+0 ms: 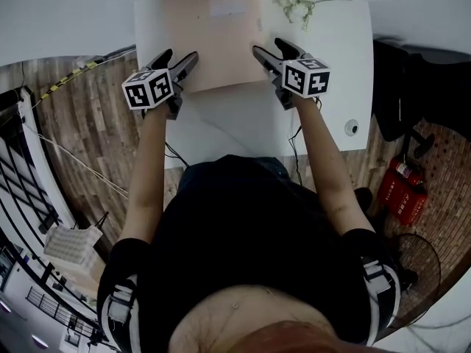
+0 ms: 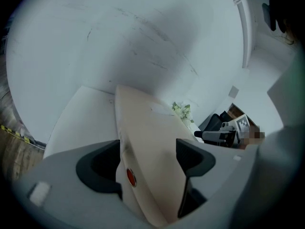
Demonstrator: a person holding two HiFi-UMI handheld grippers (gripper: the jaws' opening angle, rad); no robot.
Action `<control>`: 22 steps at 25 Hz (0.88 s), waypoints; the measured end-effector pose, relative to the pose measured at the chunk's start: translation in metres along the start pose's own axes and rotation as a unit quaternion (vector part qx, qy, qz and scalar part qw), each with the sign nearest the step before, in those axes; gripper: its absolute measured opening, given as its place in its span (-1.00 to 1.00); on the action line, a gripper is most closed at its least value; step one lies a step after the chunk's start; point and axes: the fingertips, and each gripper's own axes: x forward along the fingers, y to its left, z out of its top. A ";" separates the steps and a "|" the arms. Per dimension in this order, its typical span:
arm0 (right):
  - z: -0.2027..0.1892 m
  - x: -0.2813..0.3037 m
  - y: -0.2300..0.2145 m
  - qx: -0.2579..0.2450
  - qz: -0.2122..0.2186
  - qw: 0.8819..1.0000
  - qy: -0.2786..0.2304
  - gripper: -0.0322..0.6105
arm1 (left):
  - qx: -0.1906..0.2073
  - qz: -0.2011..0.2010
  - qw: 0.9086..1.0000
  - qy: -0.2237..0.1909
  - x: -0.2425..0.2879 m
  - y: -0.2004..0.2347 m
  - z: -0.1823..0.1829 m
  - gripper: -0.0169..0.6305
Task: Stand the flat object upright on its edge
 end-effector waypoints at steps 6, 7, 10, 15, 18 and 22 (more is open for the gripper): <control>-0.009 0.012 -0.003 0.054 0.033 0.998 0.016 0.00 | -0.024 -0.014 1.000 0.014 0.007 0.004 -0.007 0.16; -0.010 0.014 -0.004 0.056 0.034 0.998 0.019 0.00 | -0.027 -0.017 0.999 0.015 0.008 0.004 -0.008 0.16; -0.015 0.017 -0.004 0.056 0.037 0.997 0.032 0.00 | -0.031 -0.021 0.999 0.016 0.009 0.005 -0.008 0.16; -0.021 0.022 -0.007 0.068 0.041 0.996 0.046 0.00 | -0.034 -0.024 0.999 0.020 0.012 0.006 -0.011 0.16; -0.021 0.024 -0.008 0.075 0.044 0.995 0.047 0.00 | -0.039 -0.023 0.999 0.024 0.012 0.008 -0.013 0.16; -0.027 0.027 -0.010 0.090 0.048 0.993 0.061 0.00 | -0.042 -0.026 0.998 0.024 0.013 0.006 -0.013 0.17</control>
